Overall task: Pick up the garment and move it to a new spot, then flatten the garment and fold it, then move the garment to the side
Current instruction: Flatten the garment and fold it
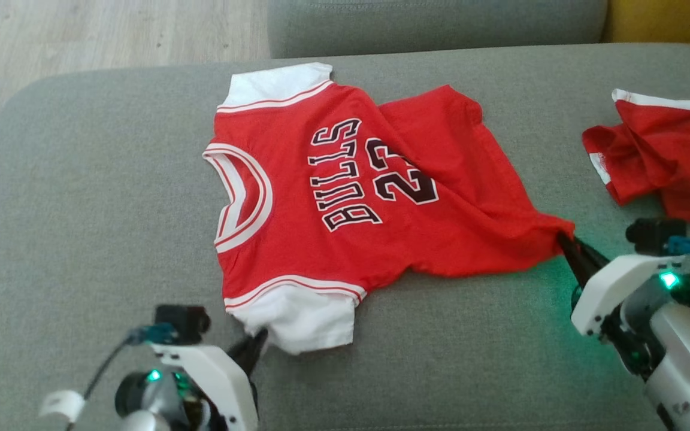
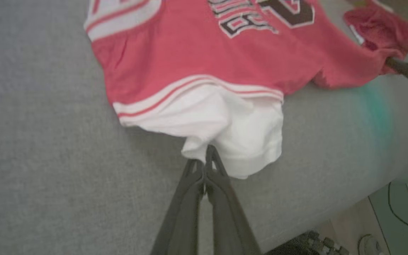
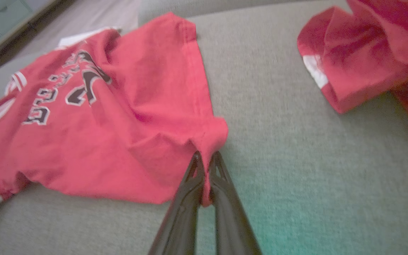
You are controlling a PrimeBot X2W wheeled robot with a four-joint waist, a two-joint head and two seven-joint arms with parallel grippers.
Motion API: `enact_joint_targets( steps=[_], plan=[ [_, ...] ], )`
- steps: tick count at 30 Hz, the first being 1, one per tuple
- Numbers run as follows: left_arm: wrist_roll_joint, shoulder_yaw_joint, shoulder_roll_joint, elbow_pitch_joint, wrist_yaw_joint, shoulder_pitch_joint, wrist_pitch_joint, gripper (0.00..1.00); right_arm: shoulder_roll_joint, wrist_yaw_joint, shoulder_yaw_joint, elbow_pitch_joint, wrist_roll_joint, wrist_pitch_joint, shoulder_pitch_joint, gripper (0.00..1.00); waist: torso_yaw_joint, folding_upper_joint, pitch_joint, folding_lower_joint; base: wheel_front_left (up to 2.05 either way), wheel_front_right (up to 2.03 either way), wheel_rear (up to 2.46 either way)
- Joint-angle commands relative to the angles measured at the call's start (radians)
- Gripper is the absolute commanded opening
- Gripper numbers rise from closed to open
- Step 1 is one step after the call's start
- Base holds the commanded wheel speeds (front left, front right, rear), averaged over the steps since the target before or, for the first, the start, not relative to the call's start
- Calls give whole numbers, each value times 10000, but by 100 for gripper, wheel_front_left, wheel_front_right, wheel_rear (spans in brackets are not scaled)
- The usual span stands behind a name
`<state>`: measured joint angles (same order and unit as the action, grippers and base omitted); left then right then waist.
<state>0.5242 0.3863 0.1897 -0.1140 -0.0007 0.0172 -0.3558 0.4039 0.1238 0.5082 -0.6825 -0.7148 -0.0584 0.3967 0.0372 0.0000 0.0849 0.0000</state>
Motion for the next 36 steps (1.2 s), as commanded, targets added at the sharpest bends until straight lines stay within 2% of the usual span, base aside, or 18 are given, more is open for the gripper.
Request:
enact_joint_targets(
  steps=[1, 5, 9, 12, 15, 19, 23, 30, 31, 36],
  plan=[
    [119, -545, 163, 639, -36, -354, 227, 0, 284, 69, 89, 523, -259, 260, 125, 0, -1, 0, -50, 0, 0, 0, 0],
    [-77, -989, 490, 1594, 103, -603, 661, 0, 484, 69, 57, 1531, -1016, 574, 18, 0, -22, 0, -47, 0, 0, 0, 0],
    [-365, -1207, 892, 2424, 76, -1301, 656, 0, 949, 69, -11, 2484, -1422, 584, 89, 0, -73, 0, 158, 0, 0, 0, 0],
    [-568, -1222, 1113, 2566, 5, -1889, 488, 0, 1154, 69, -31, 2783, -1519, 430, 257, 0, -98, 0, 345, 0, 0, 0, 0],
    [-890, -1147, 1338, 2407, -191, -3155, 223, 0, 1395, 69, 60, 3150, -1594, 99, 711, 0, -101, 0, 757, 0, 0, 0, 0],
    [-1076, -939, 1367, 1402, -621, -5210, -29, 0, 1532, 69, 119, 3496, -2015, -245, 1658, 0, -123, 0, 1459, 0, 0, 0, 0],
    [-1290, -747, 1282, -343, -929, -7552, 56, 0, 1642, 69, 362, 3605, -2698, -490, 2942, 0, -139, 0, 2140, 0, 0, 0, 0],
    [-1444, -599, 982, -3121, -1189, -11462, 1038, 0, 1827, 69, 1072, 3114, -3214, -300, 5905, 0, -214, 0, 3051, 0, 0, 0, 0],
    [-1334, -701, 830, -3716, -1214, -12467, 1394, 0, 1792, 69, 1200, 3029, -3437, -121, 6771, 0, -215, 0, 3252, 0, 0, 0, 0],
    [-1250, -989, 597, -5067, -1234, -14817, 2278, 0, 1914, 69, 1528, 2593, -3908, 199, 8893, 0, -198, 0, 3681, 0, 0, 0, 0]
  ],
)
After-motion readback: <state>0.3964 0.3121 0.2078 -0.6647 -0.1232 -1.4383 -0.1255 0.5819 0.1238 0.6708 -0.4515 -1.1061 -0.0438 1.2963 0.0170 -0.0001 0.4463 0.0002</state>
